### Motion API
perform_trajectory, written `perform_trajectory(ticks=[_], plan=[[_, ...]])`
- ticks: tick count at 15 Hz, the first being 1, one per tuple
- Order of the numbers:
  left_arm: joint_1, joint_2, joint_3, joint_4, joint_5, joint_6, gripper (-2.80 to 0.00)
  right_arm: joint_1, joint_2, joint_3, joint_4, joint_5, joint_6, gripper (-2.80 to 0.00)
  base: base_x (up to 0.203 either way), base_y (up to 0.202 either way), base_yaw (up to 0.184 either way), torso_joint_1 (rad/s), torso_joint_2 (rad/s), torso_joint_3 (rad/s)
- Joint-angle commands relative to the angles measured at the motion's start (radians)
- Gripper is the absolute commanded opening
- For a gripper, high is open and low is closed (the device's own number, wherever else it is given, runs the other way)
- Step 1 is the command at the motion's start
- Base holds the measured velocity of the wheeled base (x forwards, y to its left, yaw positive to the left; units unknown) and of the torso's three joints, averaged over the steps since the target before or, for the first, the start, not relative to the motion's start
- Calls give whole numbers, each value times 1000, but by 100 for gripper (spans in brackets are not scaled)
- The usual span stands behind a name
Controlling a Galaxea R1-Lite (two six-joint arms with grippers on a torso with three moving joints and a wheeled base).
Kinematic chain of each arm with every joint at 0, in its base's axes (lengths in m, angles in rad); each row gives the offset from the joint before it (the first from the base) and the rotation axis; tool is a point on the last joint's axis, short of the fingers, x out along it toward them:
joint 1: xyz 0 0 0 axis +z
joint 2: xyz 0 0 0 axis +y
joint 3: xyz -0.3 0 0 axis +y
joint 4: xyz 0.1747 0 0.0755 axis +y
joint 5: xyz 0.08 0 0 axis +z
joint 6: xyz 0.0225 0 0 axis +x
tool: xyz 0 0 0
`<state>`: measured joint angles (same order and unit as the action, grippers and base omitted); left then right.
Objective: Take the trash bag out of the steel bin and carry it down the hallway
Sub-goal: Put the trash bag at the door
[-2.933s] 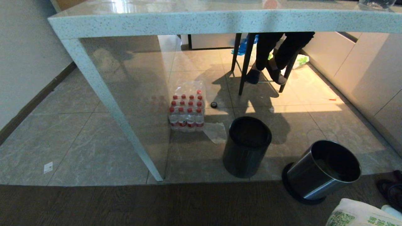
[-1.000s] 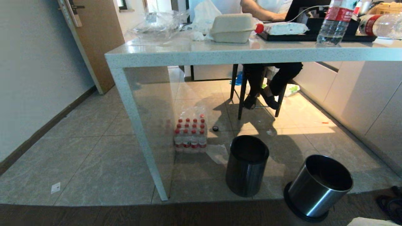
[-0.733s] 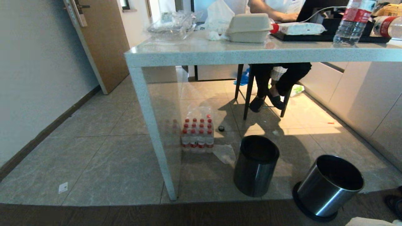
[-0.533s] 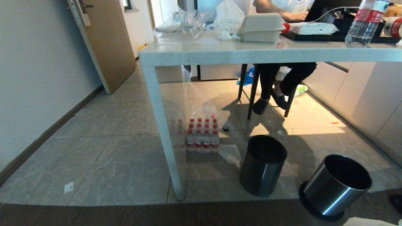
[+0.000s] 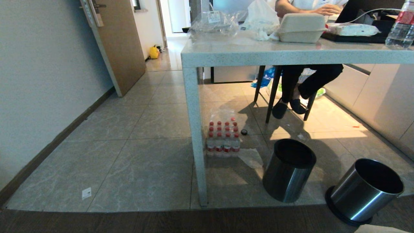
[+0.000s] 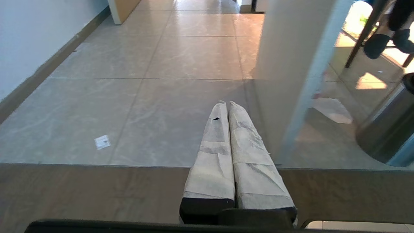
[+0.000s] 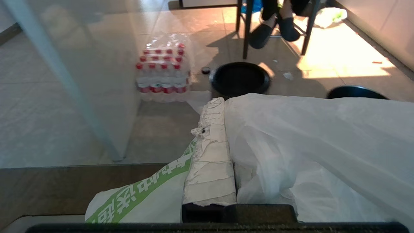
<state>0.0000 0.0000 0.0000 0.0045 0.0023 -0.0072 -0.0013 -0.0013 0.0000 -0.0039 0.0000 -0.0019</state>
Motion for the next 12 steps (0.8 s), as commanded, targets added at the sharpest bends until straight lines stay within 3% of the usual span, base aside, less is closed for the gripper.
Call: perform_trajectory(ticks=[1,12], plan=[[0,0,0,0,1,0,-280,0,1,0,-1,0,-1,-280,0,187,0,2,7,2],[0,0,0,0,1,0,-280,0,1,0,-1,0,-1,-280,0,192,-1,3,4,4]])
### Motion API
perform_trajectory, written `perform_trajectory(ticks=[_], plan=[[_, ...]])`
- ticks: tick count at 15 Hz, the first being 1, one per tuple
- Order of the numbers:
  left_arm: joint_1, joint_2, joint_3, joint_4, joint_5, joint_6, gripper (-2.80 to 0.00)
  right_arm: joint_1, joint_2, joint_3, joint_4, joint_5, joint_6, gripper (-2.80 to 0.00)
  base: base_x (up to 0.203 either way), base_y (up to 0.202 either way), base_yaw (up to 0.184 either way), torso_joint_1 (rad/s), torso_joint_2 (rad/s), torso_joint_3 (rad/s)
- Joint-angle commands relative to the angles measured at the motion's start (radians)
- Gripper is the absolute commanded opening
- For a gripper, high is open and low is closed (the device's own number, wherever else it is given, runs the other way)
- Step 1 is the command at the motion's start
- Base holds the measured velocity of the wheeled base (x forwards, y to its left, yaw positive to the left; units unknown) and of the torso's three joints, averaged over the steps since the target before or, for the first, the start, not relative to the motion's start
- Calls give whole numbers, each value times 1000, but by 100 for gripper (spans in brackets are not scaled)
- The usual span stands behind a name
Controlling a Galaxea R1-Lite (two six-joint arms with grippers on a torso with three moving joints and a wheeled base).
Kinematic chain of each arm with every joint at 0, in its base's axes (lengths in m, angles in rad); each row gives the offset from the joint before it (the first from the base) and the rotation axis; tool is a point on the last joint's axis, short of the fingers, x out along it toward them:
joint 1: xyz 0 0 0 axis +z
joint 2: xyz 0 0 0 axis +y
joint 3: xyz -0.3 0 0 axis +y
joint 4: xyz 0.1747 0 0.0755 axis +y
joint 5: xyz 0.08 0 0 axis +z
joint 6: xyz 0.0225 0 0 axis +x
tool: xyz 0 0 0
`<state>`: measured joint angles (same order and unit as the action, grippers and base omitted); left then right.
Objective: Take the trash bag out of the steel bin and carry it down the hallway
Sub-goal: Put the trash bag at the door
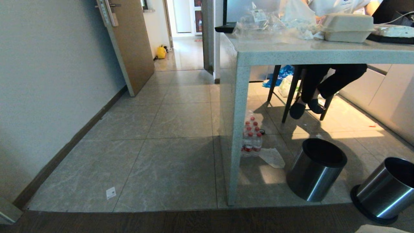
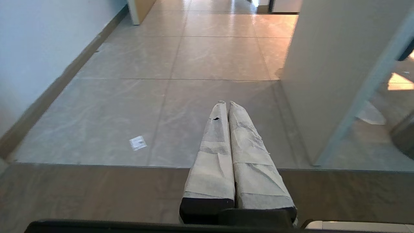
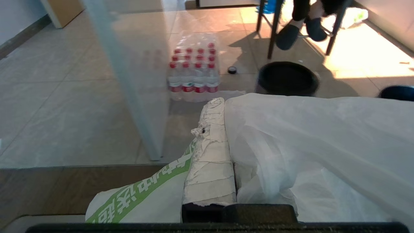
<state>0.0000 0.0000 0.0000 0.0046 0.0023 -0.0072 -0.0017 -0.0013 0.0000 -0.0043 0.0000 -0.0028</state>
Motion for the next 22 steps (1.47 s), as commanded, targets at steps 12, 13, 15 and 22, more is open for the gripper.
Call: perform_trajectory(ticks=[12,13,15,22], plan=[[0,0,0,0,1,0,-280,0,1,0,0,0,0,-280,0,193,0,2,3,3],[0,0,0,0,1,0,-280,0,1,0,0,0,0,-280,0,193,1,-1,2,2],[0,0,0,0,1,0,-280,0,1,0,0,0,0,-280,0,191,0,4,1,2],[0,0,0,0,1,0,-280,0,1,0,-1,0,1,-280,0,191,1,4,3,3]])
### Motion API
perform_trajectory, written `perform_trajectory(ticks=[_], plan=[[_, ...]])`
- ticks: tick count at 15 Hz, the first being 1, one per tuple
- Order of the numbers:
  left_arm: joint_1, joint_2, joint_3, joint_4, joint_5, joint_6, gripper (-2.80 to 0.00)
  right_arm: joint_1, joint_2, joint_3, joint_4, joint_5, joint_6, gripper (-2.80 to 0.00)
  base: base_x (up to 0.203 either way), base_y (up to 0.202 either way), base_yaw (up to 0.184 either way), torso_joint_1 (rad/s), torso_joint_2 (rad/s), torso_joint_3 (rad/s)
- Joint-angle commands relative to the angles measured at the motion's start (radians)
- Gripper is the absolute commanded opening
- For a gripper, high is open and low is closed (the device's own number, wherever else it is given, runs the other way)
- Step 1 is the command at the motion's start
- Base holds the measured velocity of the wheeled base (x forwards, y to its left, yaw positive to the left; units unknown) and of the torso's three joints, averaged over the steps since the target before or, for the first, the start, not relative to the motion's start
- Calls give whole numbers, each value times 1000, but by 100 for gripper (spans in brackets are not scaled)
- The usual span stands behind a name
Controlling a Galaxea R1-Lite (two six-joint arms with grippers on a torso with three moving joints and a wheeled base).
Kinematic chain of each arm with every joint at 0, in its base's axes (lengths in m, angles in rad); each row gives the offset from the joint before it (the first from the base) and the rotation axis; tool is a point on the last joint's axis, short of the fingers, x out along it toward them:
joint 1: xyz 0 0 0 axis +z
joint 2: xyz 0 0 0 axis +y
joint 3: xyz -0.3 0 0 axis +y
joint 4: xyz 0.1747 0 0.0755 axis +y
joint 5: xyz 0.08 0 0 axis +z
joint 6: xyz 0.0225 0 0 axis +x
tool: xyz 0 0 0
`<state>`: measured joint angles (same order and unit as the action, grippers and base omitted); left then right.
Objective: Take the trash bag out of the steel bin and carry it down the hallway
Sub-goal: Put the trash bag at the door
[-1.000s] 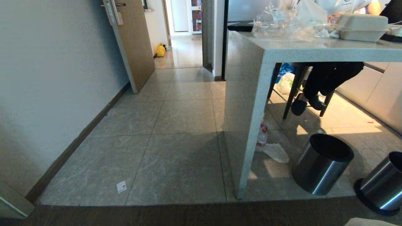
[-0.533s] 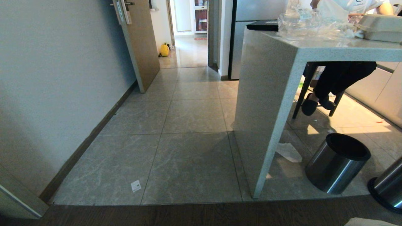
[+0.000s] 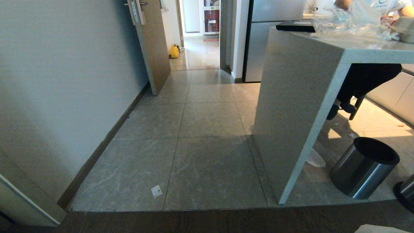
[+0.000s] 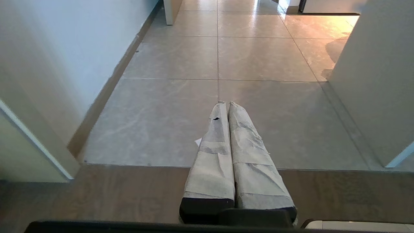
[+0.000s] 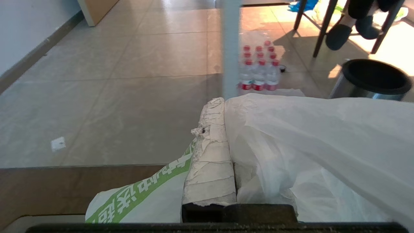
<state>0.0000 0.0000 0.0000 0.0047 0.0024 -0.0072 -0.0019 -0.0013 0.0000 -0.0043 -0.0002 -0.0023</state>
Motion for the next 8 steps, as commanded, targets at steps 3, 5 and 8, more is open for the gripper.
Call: perform_trajectory(ticks=[3,5,8], plan=[[0,0,0,0,1,0,-280,0,1,0,0,0,1,-280,0,190,1,5,3,2],[0,0,0,0,1,5,-280,0,1,0,0,0,0,-280,0,189,-2,4,4,4],[0,0,0,0,1,4,-280,0,1,0,0,0,1,-280,0,110,1,1,3,2]])
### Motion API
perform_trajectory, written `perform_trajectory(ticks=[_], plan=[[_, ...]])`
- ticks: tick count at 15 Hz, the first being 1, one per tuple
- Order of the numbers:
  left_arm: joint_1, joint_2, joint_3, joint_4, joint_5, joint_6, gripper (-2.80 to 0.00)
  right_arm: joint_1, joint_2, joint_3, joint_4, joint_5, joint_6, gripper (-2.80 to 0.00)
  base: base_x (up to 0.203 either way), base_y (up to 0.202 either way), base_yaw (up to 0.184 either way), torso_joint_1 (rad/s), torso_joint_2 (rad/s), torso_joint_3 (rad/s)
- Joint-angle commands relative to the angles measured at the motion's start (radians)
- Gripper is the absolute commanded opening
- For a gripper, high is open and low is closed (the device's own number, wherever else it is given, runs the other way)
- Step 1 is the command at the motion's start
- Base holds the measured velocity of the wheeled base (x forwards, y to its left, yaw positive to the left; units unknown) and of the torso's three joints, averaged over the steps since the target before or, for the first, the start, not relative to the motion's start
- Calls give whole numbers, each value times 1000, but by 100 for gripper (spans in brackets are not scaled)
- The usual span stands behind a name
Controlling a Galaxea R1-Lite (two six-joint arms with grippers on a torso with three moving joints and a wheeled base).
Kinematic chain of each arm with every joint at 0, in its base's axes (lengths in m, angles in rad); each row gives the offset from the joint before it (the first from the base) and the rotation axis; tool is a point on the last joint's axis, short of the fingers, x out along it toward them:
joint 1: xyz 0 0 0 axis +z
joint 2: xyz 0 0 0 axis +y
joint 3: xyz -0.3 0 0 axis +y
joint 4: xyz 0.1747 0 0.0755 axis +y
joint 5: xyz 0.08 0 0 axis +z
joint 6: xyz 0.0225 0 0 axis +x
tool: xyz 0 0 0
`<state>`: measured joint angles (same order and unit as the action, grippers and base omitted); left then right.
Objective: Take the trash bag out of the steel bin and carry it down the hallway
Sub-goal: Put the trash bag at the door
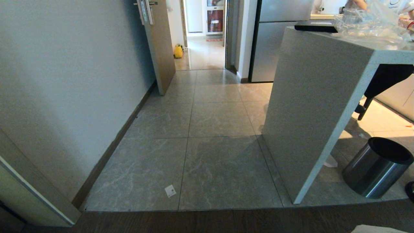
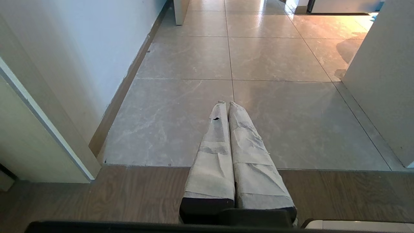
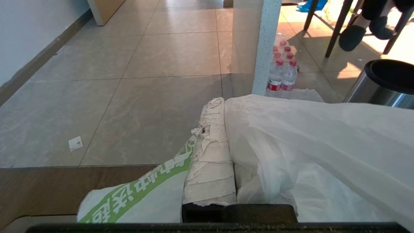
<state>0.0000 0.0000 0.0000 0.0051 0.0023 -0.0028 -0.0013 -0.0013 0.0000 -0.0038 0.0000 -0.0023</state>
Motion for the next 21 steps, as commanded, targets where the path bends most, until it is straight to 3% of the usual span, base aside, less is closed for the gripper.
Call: perform_trajectory(ticks=[1,12,21], plan=[[0,0,0,-1,1,1,-280,0,1,0,-1,0,0,-280,0,0,0,0,0,0],[0,0,0,-1,1,-2,-280,0,1,0,-1,0,-1,-280,5,0,0,0,1,1],[0,0,0,-1,1,-2,-280,0,1,0,-1,0,-1,-280,185,0,-1,3,1,2]])
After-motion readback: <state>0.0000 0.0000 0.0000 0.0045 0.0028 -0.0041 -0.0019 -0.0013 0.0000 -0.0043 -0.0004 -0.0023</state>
